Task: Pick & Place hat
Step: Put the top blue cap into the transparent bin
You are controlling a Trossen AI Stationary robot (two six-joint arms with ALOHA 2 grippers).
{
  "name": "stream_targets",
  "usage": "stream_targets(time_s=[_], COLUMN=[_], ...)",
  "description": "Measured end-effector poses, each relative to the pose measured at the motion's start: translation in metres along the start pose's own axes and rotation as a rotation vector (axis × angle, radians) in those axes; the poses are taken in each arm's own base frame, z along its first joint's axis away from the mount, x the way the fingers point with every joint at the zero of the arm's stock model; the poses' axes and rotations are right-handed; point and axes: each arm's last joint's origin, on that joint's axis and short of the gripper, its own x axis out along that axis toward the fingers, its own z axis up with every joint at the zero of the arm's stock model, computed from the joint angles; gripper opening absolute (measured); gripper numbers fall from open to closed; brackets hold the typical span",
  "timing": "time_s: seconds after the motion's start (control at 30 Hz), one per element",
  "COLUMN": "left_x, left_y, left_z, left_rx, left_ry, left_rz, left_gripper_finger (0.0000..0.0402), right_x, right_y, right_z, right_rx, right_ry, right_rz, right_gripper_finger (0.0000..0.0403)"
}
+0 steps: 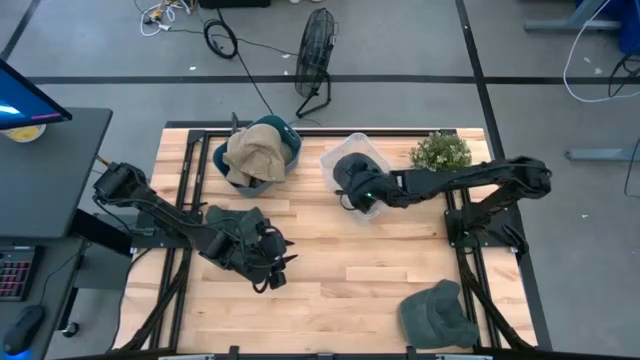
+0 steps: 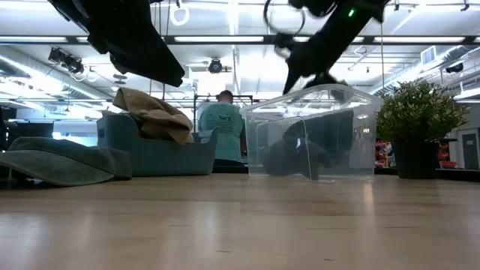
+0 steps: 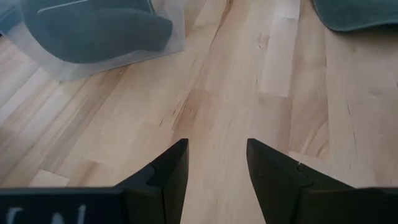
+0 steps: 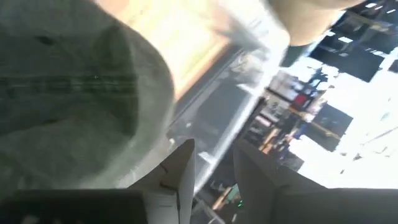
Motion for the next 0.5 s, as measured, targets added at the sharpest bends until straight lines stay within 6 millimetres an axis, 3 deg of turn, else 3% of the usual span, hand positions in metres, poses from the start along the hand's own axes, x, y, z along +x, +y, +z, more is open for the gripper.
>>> stream_targets(time_s=[0.17, 0.3, 0.5], left_x=[0.000, 0.001, 0.000], left_y=[0.000, 0.002, 0.007], left_z=[0.000, 0.000, -0.011], left_rx=[-0.061, -0.189, -0.177], left_ry=[0.001, 0.005, 0.141], left_rz=[0.000, 0.007, 0.015], left_gripper_finger=[0.0167, 0.0167, 0.0167], right_x=[-0.046, -0.084, -0.119], right_y=[-0.009, -0.012, -0.008], right_z=[-0.003, -0.005, -0.002], right_rx=[0.140, 0.368, 0.821], right_ry=[-0.099, -0.268, -0.592], right_rz=[-0.112, -0.158, 0.007], right_gripper_finger=[0.0106, 0.0105, 0.0105])
